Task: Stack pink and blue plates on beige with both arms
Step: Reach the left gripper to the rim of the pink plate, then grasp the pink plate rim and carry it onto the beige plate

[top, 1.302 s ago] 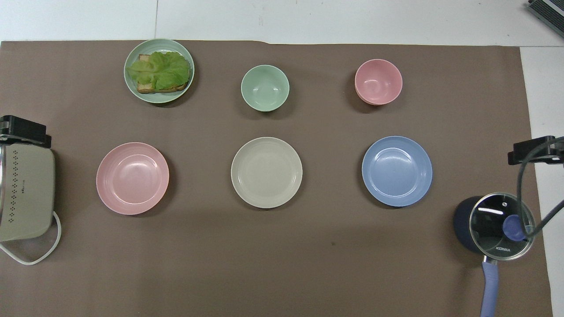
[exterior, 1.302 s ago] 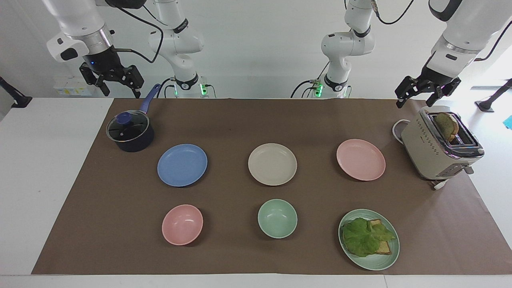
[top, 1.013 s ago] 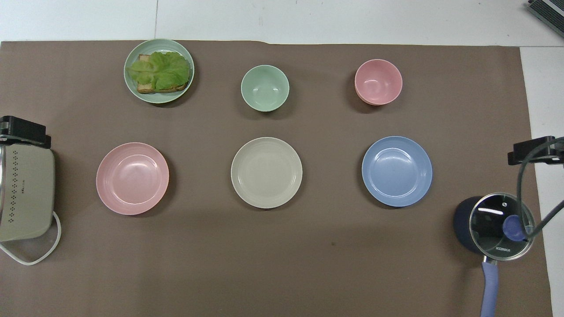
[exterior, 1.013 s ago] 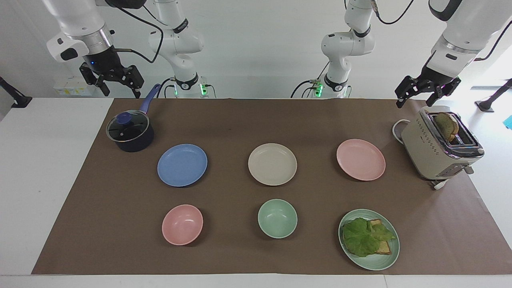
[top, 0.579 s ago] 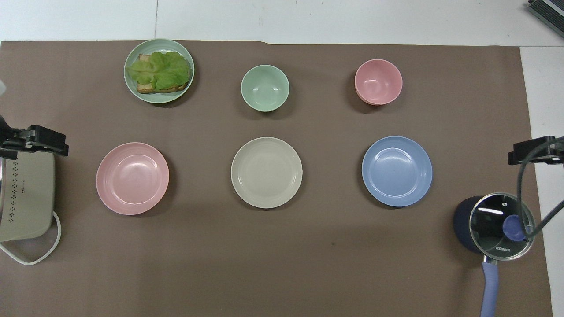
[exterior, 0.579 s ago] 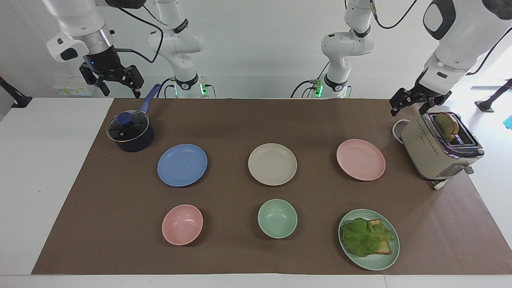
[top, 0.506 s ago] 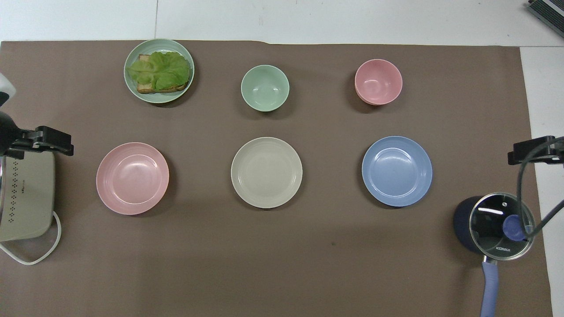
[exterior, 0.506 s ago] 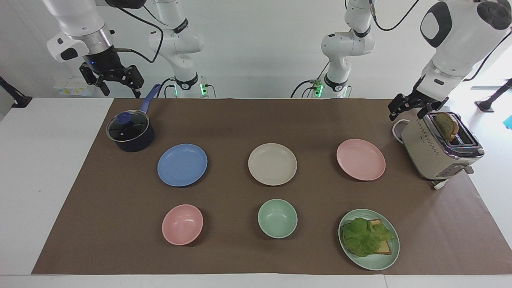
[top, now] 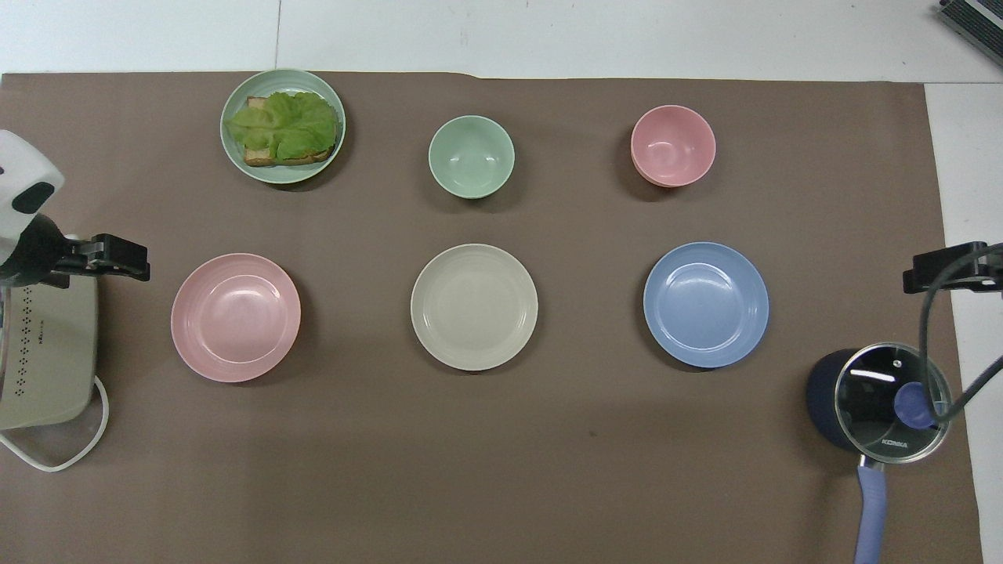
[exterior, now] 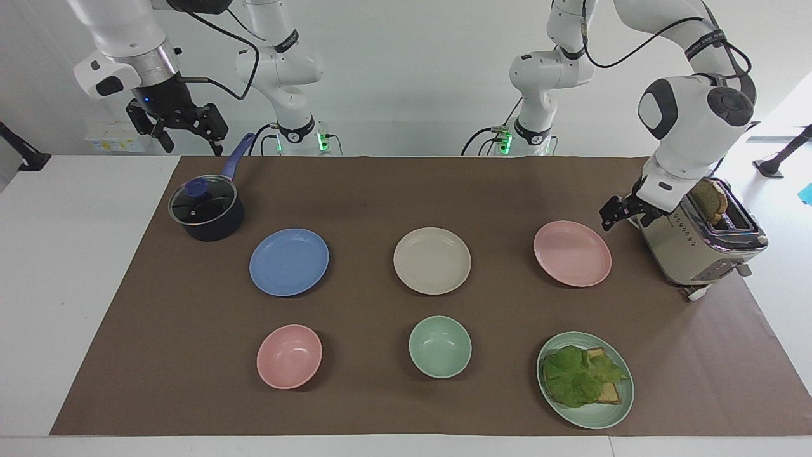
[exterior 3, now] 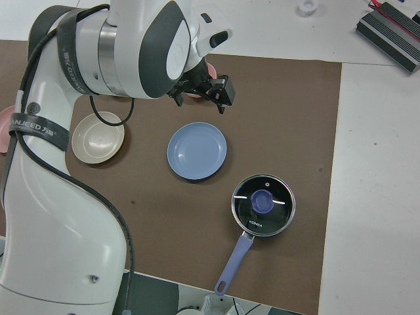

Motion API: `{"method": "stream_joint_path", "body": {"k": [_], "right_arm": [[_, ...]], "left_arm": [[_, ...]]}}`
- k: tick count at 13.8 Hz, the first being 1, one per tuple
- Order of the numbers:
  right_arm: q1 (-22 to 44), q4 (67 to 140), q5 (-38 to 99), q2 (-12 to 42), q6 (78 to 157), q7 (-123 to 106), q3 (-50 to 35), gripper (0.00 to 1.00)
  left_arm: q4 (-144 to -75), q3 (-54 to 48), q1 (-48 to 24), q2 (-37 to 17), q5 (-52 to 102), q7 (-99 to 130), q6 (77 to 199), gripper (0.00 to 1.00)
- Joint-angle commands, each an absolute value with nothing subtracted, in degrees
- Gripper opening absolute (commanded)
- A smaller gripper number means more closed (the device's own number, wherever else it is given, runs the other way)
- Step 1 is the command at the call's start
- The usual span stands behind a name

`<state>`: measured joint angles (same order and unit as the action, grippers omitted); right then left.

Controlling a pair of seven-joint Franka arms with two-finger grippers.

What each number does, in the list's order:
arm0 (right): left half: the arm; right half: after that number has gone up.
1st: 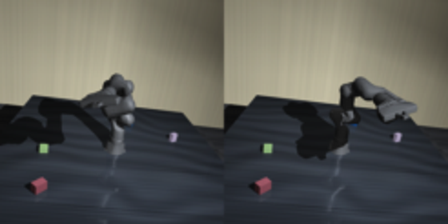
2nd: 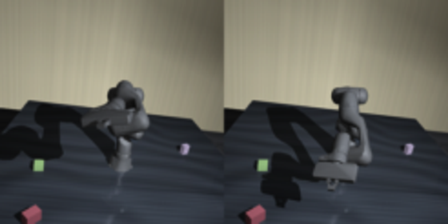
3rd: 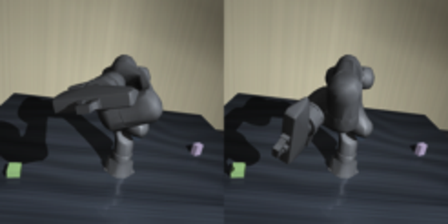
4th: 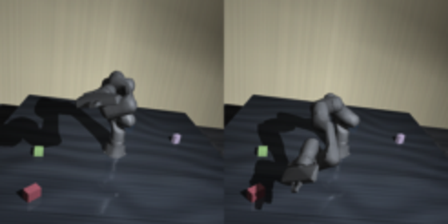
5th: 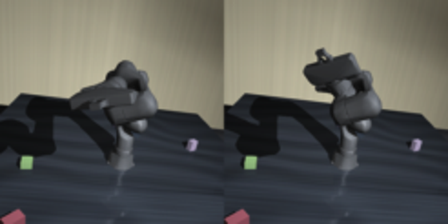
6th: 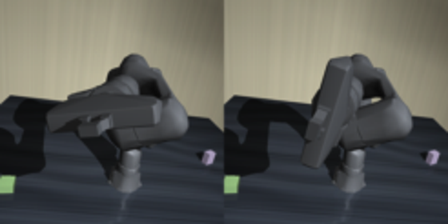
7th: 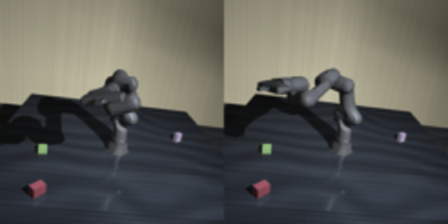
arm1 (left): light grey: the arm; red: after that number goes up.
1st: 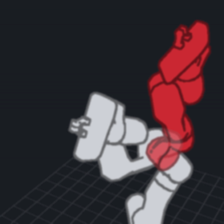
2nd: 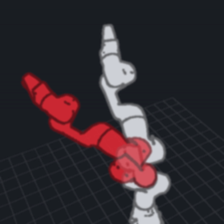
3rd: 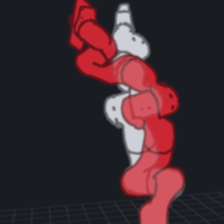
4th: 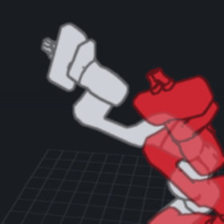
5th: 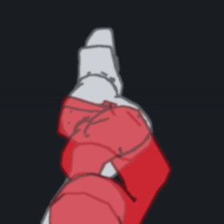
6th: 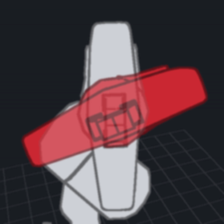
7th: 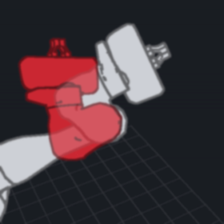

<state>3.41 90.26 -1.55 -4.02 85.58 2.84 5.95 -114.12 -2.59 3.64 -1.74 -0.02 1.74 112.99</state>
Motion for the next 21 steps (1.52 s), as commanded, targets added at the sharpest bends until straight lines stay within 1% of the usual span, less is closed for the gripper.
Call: {"method": "stream_joint_path", "body": {"k": [1,4,8,10,11,12,13,14,15,18,21], "right_arm": [[3.1,91.1,-1.7,-4.7,85.3,1.8,5.9,1.00],[3.1,91.1,-1.7,-4.7,85.3,1.8,5.9,1.00],[3.1,91.1,-1.7,-4.7,85.3,1.8,5.9,1.00],[3.1,91.1,-1.7,-4.7,85.3,1.8,5.9,1.00],[3.2,91.1,-1.7,-4.7,85.3,1.8,5.9,1.00],[3.2,91.1,-1.7,-4.7,85.3,1.8,5.9,1.00],[3.1,91.1,-1.7,-4.7,85.3,1.8,5.9,1.00],[3.2,91.1,-1.7,-4.7,85.3,1.8,5.9,1.00],[3.1,91.1,-1.7,-4.7,85.3,1.8,5.9,1.00],[3.1,91.1,-1.7,-4.7,85.3,1.8,5.9,1.00],[3.1,91.1,-1.7,-4.7,85.3,1.8,5.9,1.00]], "left_arm": [[-116.5,-2.8,4.6,-4.7,0.6,0.8,117.8,1.00],[-118.4,-2.8,5.7,-7.6,0.7,1.5,121.2,1.00],[-125.0,-2.8,7.5,-7.8,0.7,1.7,128.0,1.00],[-125.3,-2.8,7.5,-7.7,0.6,1.9,128.2,1.00],[-125.4,-2.8,7.6,-7.7,0.7,1.8,128.0,0.80],[-125.4,-2.8,7.8,-7.7,0.7,1.8,127.9,0.43],[-125.4,-2.8,7.8,-7.7,0.7,1.9,127.6,0.18],[-125.2,-2.8,7.8,-7.6,0.7,1.5,127.4,0.02],[-125.2,-2.8,8.0,-7.7,0.7,1.1,126.8,0.00],[-124.6,-2.8,8.3,-7.7,0.6,0.9,125.6,0.00],[-121.6,-2.9,8.0,-7.0,0.6,0.9,119.9,0.00]]}}
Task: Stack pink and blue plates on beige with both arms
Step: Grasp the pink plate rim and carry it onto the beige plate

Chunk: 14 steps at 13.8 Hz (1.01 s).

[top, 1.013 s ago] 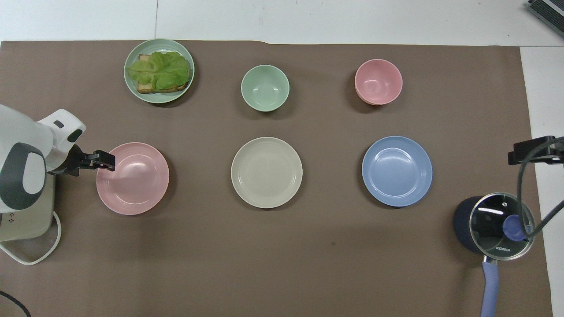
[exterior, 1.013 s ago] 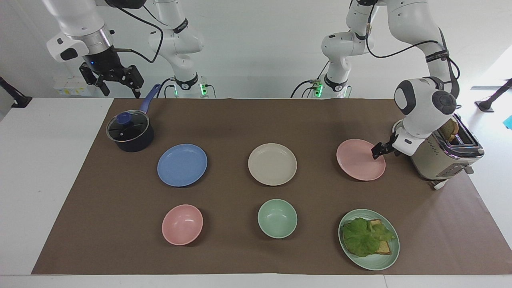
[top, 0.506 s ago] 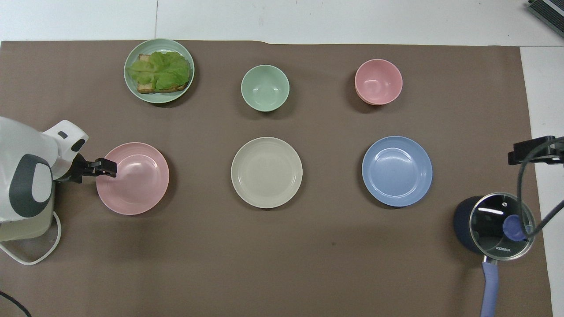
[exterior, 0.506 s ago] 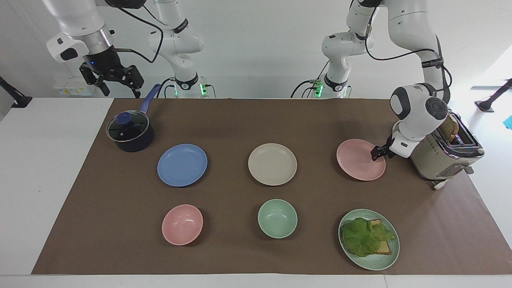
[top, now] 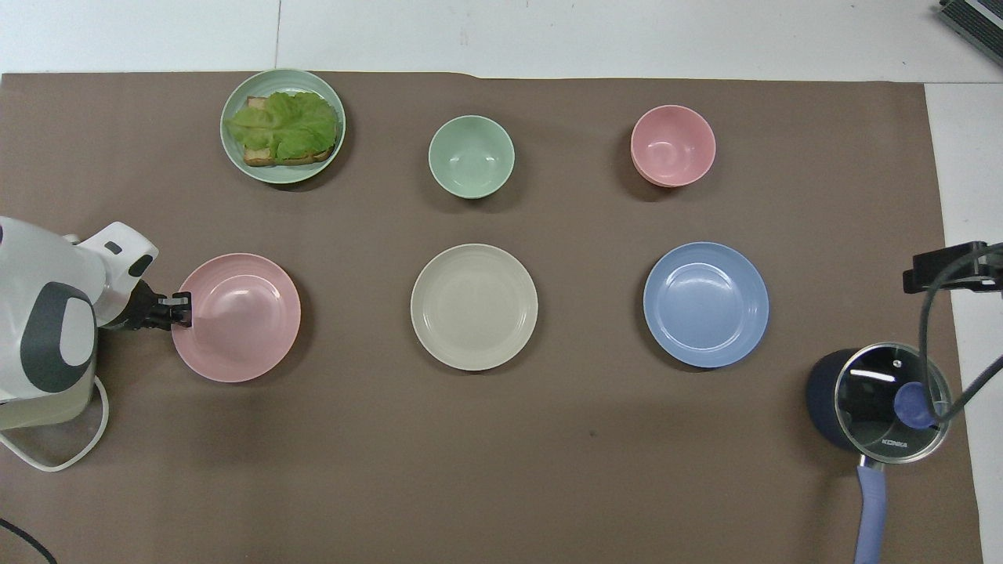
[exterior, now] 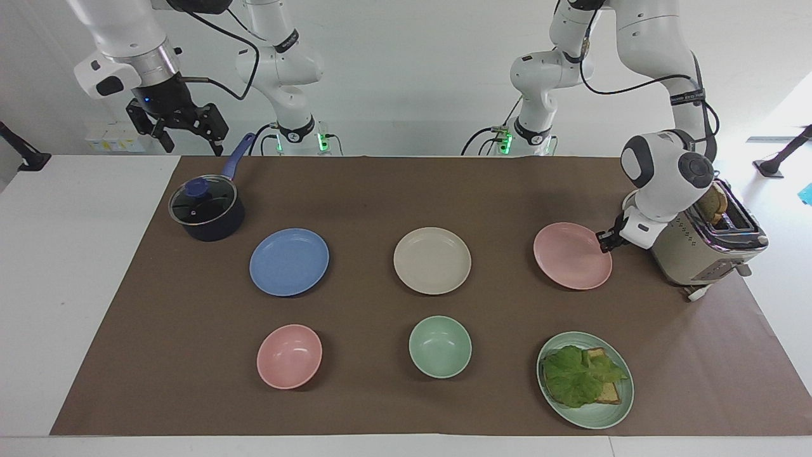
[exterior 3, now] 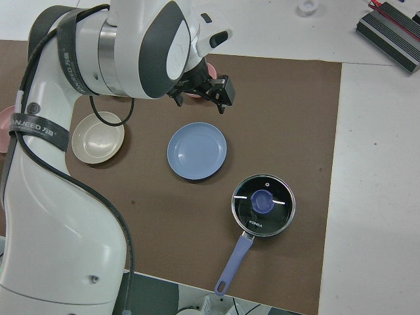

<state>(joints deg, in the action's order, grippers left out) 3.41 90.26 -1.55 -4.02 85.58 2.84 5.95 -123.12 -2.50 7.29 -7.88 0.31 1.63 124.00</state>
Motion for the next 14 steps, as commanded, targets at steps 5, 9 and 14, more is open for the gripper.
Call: {"method": "stream_joint_path", "body": {"k": [5,9,14], "right_arm": [[3.1,91.1,-1.7,-4.7,85.3,1.8,5.9,1.00],[3.1,91.1,-1.8,-4.7,85.3,1.8,5.9,1.00],[3.2,91.1,-1.7,-4.7,85.3,1.8,5.9,1.00]], "left_arm": [[-110.6,-3.4,7.2,-6.2,4.2,1.7,105.0,0.00],[-109.7,-3.6,2.0,-4.7,13.3,10.0,105.0,0.00],[-111.1,-3.6,-7.3,-4.1,19.0,20.5,109.9,0.00]]}}
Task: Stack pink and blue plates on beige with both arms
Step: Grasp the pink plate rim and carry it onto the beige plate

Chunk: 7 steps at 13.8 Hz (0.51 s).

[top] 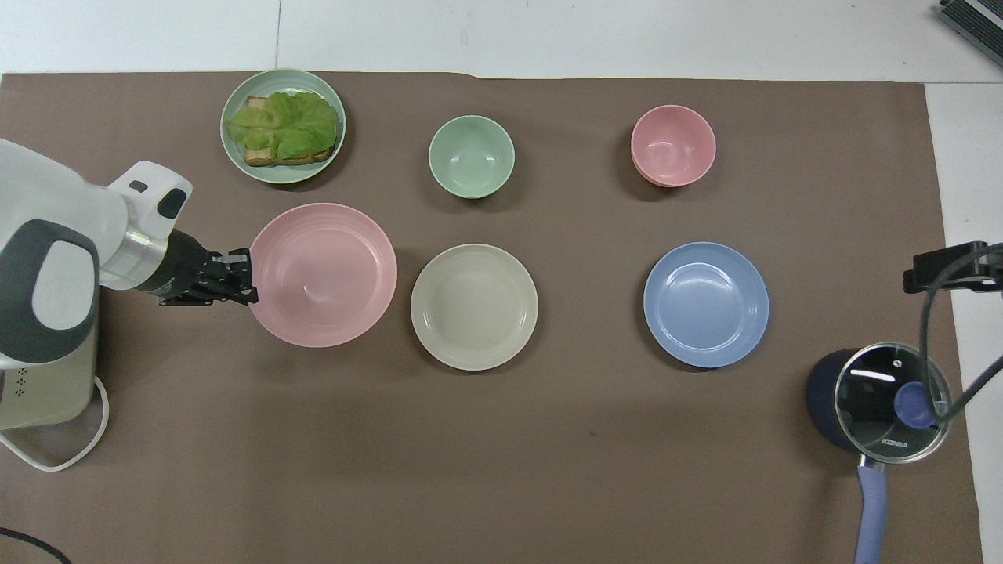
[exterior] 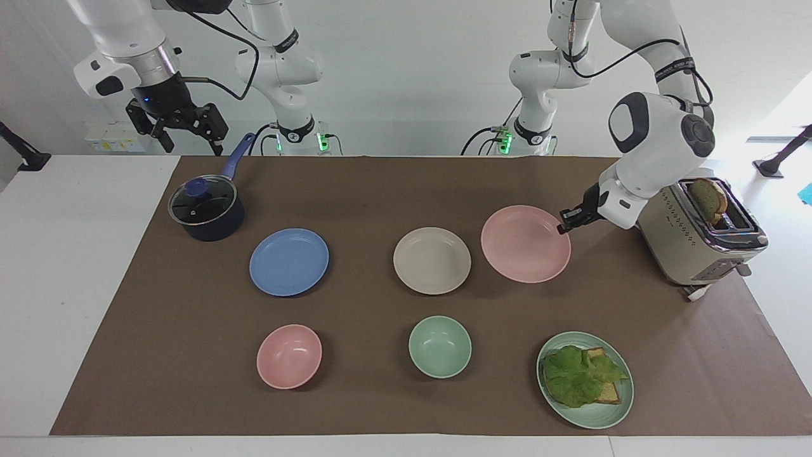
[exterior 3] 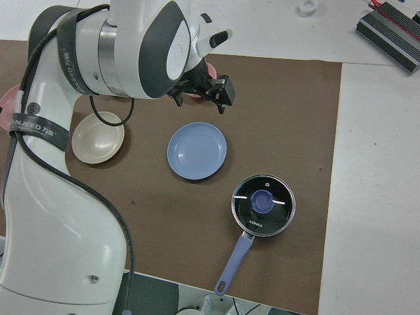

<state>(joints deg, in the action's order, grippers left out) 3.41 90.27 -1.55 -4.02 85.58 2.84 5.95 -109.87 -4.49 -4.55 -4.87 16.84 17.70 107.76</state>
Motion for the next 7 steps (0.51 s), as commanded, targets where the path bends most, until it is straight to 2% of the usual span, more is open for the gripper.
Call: {"method": "stream_joint_path", "body": {"k": [1,7], "right_arm": [[3.1,91.1,-1.7,-4.7,85.3,1.8,5.9,1.00],[3.1,91.1,-1.8,-4.7,85.3,1.8,5.9,1.00]], "left_arm": [[-111.7,-3.6,-9.0,-4.0,20.1,22.0,111.3,0.00],[-116.6,-3.5,-18.1,-6.0,23.7,29.0,122.4,0.00]]}}
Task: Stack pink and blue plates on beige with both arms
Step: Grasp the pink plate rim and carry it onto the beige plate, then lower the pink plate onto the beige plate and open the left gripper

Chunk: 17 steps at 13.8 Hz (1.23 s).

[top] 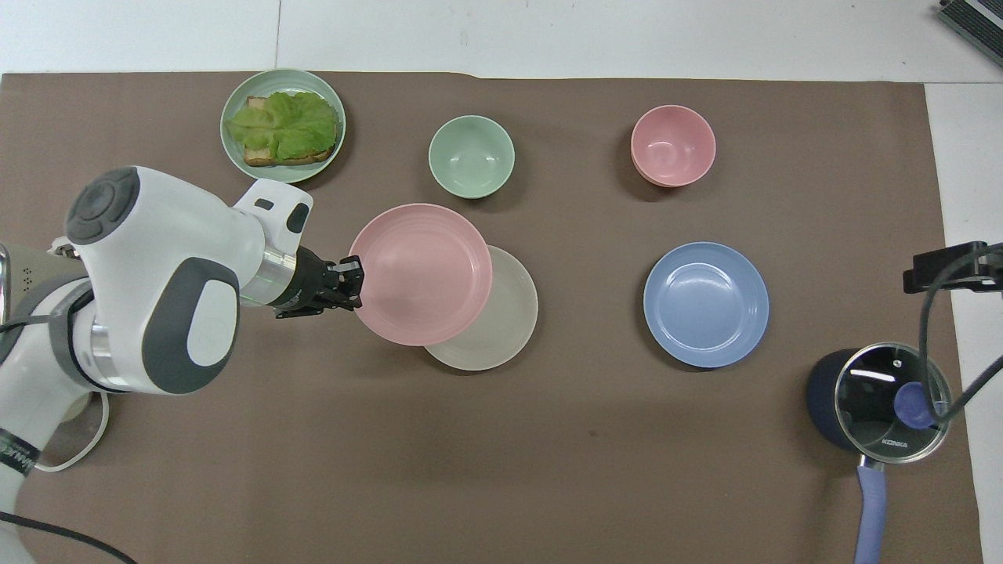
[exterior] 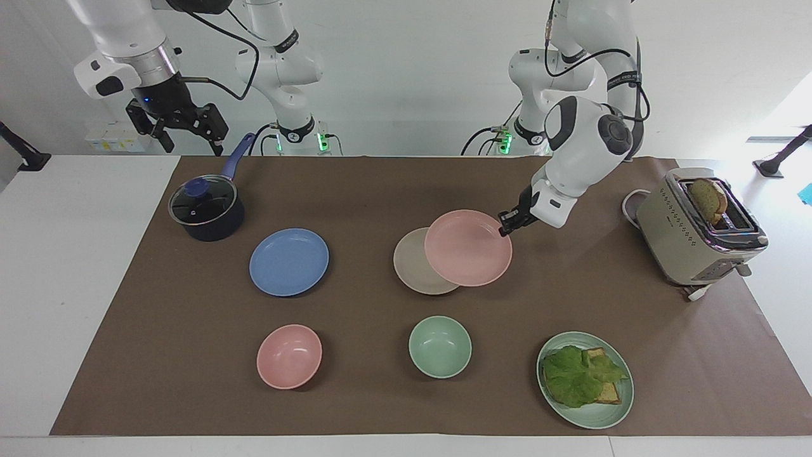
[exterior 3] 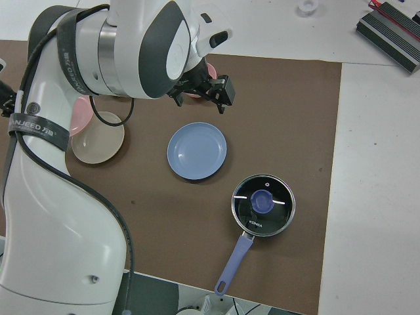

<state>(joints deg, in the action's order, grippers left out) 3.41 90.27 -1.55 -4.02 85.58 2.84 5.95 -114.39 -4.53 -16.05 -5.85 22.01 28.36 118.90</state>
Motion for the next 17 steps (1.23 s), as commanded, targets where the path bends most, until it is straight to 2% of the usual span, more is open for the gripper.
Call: {"method": "stream_joint_path", "body": {"k": [1,5,11,17], "right_arm": [[3.1,91.1,-1.7,-4.7,85.3,1.8,5.9,1.00],[3.1,91.1,-1.7,-4.7,85.3,1.8,5.9,1.00],[3.2,91.1,-1.7,-4.7,85.3,1.8,5.9,1.00],[3.1,91.1,-1.7,-4.7,85.3,1.8,5.9,1.00]], "left_arm": [[-117.7,-3.5,-19.4,-6.7,23.8,29.4,124.9,0.00],[-120.4,-3.5,-22.2,-8.2,23.8,30.9,130.8,0.00],[-120.8,-3.4,-25.0,-9.0,23.8,30.9,131.1,0.00],[-120.5,-3.4,-24.8,-9.4,23.8,30.9,131.7,0.00]]}}
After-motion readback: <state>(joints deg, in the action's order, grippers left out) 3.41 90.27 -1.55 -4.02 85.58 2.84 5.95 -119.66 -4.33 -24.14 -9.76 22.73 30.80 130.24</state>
